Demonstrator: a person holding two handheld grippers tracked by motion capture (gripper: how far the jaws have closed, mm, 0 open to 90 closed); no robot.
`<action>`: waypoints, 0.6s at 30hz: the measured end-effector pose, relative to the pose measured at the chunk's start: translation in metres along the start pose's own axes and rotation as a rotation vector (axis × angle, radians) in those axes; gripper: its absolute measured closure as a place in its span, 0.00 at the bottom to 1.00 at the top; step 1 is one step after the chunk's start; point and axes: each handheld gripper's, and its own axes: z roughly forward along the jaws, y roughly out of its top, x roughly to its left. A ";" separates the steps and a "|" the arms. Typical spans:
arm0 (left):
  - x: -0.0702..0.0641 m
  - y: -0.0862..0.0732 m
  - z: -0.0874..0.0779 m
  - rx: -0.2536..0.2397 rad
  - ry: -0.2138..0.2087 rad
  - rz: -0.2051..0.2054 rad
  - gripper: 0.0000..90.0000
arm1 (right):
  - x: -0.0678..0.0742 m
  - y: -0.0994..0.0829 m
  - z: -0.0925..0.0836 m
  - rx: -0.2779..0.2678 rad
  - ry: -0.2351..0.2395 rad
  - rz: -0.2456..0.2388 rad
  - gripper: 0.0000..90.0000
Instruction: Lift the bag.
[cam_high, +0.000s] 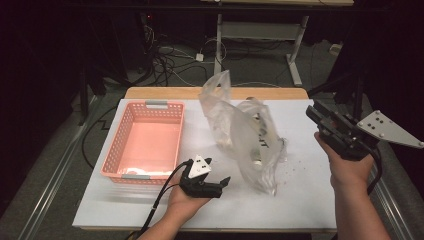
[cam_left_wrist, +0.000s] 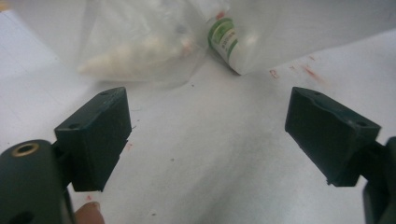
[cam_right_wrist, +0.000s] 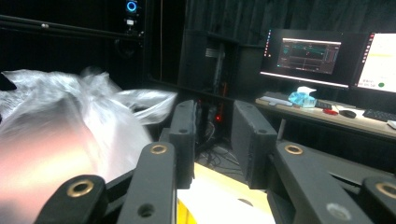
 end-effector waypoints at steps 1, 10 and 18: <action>0.000 -0.001 0.000 -0.007 -0.001 -0.006 0.10 | 0.000 -0.001 -0.002 0.005 0.005 0.002 0.78; 0.004 -0.007 0.000 -0.031 0.020 -0.027 0.00 | 0.003 -0.055 0.005 0.161 0.042 0.049 0.60; 0.007 -0.009 0.000 -0.044 0.025 -0.037 0.00 | 0.011 -0.107 0.010 0.269 0.056 0.071 0.34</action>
